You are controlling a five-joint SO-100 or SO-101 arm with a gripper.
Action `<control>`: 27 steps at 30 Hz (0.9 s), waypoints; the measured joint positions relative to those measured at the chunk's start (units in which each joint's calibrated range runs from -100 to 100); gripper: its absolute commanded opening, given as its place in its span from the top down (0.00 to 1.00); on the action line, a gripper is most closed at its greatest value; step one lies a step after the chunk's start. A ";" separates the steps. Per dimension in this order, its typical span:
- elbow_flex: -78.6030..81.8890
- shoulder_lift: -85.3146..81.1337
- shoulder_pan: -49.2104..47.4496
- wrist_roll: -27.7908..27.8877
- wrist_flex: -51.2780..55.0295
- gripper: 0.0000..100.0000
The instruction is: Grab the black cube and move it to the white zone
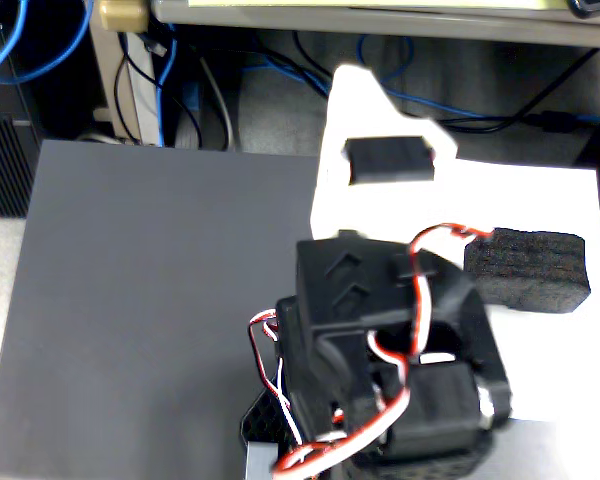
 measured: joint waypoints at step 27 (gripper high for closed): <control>94.70 -24.64 3.99 2.78 -29.87 0.98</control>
